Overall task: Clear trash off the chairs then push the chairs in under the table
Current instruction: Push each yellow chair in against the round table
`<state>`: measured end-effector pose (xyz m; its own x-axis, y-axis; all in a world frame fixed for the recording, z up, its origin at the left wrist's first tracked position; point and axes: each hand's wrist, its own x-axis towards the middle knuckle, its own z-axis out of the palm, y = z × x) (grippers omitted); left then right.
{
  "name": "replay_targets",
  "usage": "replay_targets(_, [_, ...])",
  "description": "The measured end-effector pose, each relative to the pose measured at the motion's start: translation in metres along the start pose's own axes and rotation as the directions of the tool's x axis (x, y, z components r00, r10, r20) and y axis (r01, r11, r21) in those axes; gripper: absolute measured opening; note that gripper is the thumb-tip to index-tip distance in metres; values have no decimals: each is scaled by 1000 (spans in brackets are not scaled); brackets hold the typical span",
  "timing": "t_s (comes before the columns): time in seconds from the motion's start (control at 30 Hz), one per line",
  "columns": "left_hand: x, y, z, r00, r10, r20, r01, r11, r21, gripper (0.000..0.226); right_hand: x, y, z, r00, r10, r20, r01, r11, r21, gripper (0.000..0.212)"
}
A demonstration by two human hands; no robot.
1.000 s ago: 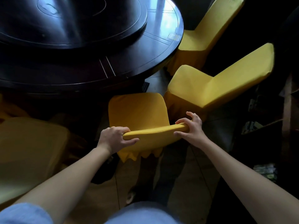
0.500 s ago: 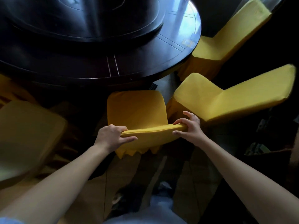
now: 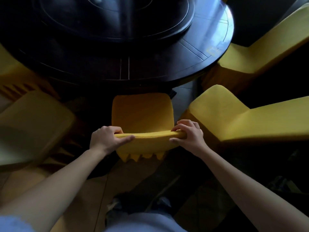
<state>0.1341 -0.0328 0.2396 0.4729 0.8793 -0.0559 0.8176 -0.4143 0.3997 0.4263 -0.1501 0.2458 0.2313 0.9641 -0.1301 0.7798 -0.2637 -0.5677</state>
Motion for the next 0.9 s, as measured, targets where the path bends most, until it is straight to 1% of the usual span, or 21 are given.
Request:
replay_targets(0.13, [15,9,-1,999,-47,-20,46,999,-13,78,24,2,-11,1000,-13,19,13,1000,11,44])
replay_targets(0.2, [24,12,-3,996,-82,-20,81,997,-14,77,37,2,-15,999,-16,34,16,1000,-1,42])
replay_targets(0.33, [35,16,-4,994,-112,-15,112,994,1,74,53,7,-17,998,-22,63,24,999,-30,42])
replay_targets(0.47, [42,17,-5,994,-108,-9,108,994,-19,83,62,9,-21,996,-13,83,14,1000,-20,40])
replay_targets(0.73, [48,21,-9,994,-108,4,108,994,-30,85,74,7,-25,990,8,140,0,999,-53,42])
replay_targets(0.9, [49,18,-8,993,-119,7,119,993,-13,77,75,10,-24,990,-4,140,15,997,-75,45])
